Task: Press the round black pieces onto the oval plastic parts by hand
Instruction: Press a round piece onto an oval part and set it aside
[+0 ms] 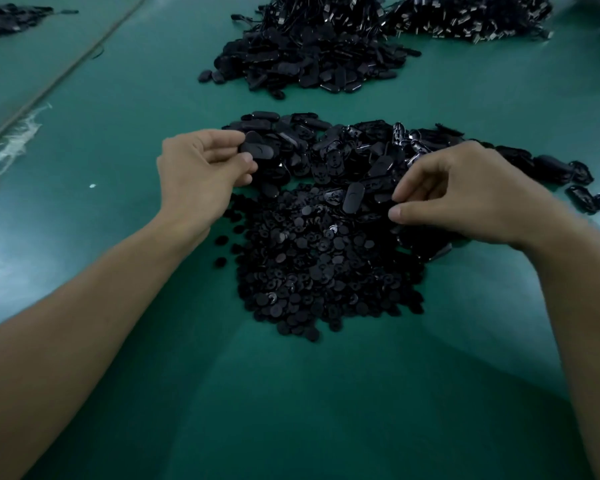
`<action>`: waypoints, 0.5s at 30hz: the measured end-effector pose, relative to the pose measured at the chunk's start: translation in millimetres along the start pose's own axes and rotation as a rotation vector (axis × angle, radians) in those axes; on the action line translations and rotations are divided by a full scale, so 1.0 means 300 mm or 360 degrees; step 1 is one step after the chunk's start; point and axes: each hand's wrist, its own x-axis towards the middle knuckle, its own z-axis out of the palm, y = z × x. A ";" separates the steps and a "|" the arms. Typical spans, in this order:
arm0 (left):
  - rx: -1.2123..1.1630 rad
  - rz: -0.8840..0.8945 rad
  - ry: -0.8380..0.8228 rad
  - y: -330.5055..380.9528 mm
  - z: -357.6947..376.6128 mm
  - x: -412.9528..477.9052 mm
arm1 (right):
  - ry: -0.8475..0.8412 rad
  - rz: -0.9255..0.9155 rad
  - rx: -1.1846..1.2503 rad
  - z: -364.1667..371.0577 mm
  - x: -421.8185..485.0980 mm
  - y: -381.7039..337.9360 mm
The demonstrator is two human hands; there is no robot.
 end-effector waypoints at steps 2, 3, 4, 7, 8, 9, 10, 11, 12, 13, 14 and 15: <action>-0.0008 -0.0018 0.0036 -0.005 -0.003 0.002 | -0.0137 0.0046 0.0022 -0.019 -0.011 -0.005; -0.0018 -0.0025 0.0052 -0.007 -0.003 0.003 | -0.0210 0.0087 0.0012 -0.026 -0.015 -0.005; -0.0028 -0.0030 0.0065 -0.009 -0.003 0.005 | -0.0268 0.0124 -0.0034 -0.028 -0.018 -0.003; -0.0034 -0.0036 0.0077 -0.013 -0.004 0.008 | -0.0281 0.0171 -0.0208 -0.014 -0.018 0.000; -0.0030 -0.0029 0.0066 -0.013 -0.003 0.007 | -0.0243 0.0172 -0.0223 -0.010 -0.016 0.001; -0.0032 -0.0015 0.0048 -0.011 -0.001 0.004 | -0.0207 0.0164 -0.0223 -0.010 -0.015 0.002; -0.0036 0.0006 0.0028 -0.010 0.002 0.000 | -0.0174 0.0152 -0.0211 -0.013 -0.015 0.005; -0.0034 0.0033 0.0013 -0.008 0.005 -0.005 | -0.0141 0.0140 -0.0188 -0.018 -0.014 0.008; -0.0021 0.0066 0.0008 -0.006 0.007 -0.010 | -0.0111 0.0128 -0.0165 -0.023 -0.013 0.011; 0.0000 0.0098 0.0014 -0.003 0.009 -0.015 | -0.0083 0.0114 -0.0153 -0.026 -0.012 0.015; 0.0020 0.0124 0.0026 0.001 0.008 -0.019 | -0.0053 0.0098 -0.0158 -0.029 -0.011 0.019; 0.0036 0.0142 0.0033 0.004 0.008 -0.021 | -0.0015 0.0083 -0.0178 -0.030 -0.008 0.024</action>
